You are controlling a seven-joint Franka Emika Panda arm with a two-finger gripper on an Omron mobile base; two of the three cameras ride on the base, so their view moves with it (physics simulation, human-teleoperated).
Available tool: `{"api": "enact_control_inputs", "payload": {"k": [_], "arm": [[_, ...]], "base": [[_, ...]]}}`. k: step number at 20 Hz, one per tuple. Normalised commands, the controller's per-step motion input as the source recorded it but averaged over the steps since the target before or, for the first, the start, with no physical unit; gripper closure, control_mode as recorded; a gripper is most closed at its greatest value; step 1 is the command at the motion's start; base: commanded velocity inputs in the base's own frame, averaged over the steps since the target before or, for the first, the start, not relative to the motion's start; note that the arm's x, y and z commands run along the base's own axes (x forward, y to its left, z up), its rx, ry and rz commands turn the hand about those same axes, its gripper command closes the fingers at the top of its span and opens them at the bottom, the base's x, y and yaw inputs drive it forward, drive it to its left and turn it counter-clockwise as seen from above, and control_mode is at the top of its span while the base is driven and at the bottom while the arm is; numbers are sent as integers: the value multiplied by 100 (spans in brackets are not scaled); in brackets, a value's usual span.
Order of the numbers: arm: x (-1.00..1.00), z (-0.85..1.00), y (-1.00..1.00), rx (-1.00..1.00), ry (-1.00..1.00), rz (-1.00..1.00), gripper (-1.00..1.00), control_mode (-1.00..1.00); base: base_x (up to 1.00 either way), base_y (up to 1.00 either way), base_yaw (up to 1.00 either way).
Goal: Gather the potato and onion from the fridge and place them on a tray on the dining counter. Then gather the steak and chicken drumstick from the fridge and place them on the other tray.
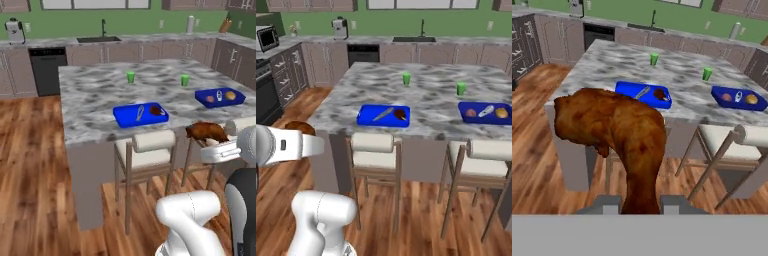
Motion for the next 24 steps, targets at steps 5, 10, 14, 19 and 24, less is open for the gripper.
{"api": "enact_control_inputs", "payload": {"k": [5,10,14,19,24], "arm": [[0,0,0,0,0,0,100,100],[0,0,0,0,0,0,100,100],[0,0,0,0,0,0,100,100],[0,0,0,0,0,0,100,100],[0,0,0,0,0,0,100,100]], "base": [[100,96,-23],[100,46,-2],[100,-4,-11],[100,-6,-38],[93,0,-51]]}}
